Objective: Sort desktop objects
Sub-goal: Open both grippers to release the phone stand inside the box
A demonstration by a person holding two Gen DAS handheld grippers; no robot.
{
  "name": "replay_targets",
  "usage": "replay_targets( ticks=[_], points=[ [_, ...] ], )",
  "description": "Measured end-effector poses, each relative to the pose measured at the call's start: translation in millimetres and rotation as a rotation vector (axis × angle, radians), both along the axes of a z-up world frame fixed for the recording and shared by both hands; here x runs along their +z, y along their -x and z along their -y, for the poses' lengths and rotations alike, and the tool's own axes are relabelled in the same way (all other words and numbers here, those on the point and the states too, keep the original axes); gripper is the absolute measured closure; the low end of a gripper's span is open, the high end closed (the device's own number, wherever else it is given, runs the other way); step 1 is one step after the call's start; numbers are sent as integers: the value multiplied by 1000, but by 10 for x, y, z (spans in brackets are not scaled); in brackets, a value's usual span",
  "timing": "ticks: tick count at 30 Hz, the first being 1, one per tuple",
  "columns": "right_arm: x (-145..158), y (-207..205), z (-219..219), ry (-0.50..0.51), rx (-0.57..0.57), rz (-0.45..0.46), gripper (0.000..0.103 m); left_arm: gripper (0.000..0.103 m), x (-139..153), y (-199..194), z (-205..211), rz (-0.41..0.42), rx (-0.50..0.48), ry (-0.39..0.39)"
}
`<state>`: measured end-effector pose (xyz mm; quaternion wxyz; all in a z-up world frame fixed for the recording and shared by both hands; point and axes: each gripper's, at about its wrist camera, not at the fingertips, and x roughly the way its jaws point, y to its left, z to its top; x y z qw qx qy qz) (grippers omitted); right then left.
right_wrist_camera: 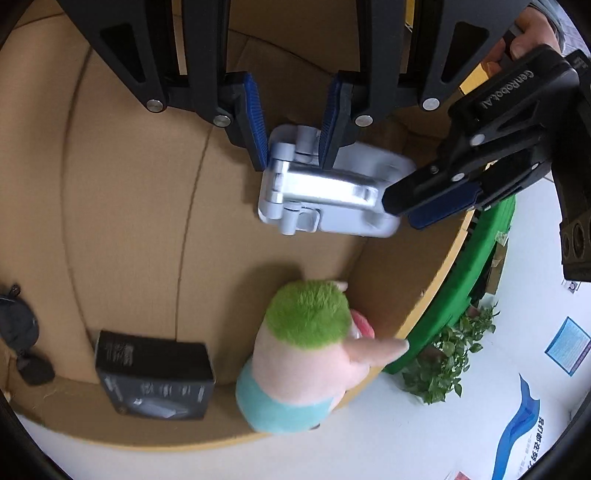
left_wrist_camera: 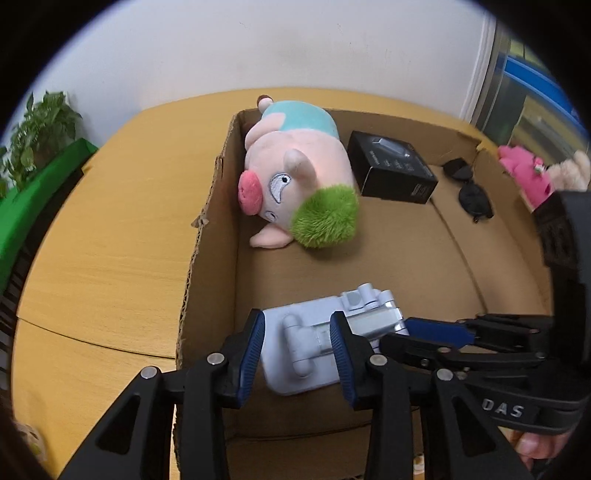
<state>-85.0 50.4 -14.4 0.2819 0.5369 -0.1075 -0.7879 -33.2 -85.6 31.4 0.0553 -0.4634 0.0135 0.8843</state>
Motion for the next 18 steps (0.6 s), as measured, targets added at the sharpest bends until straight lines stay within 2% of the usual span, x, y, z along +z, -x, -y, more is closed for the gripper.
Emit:
replay_targets(
  ticks=[3,6,8,9,10,11,13,16,18],
  points=[
    [43,-39,-26,-1,-7,-12,70,67,40,-18,48,0,15,-23],
    [232,-105,-222,25,-70,-78,53,67,175,-87,130,-44,29,-70],
    [421,-210,-360,18,-104,-151,31,63,367,-222,155,-109,29,-103],
    [547,-308,-443,-9,-126,-206,25,56,466,-287,141,-145,26,-113],
    [689,-434,-522,-56,-151,-276,14,48,577,-379,114,-190,25,-116],
    [786,-533,-582,-91,-170,-326,6,44,694,-486,80,-244,23,-117],
    [974,-774,-701,-149,-217,-419,0,27,865,-653,-22,-320,7,-128],
    [1122,-932,-815,-212,-258,-482,0,24,1049,-860,-283,-417,-48,-132],
    [1170,-1039,-879,-239,-277,-499,0,23,1069,-925,-475,-431,-95,-149]
  ],
)
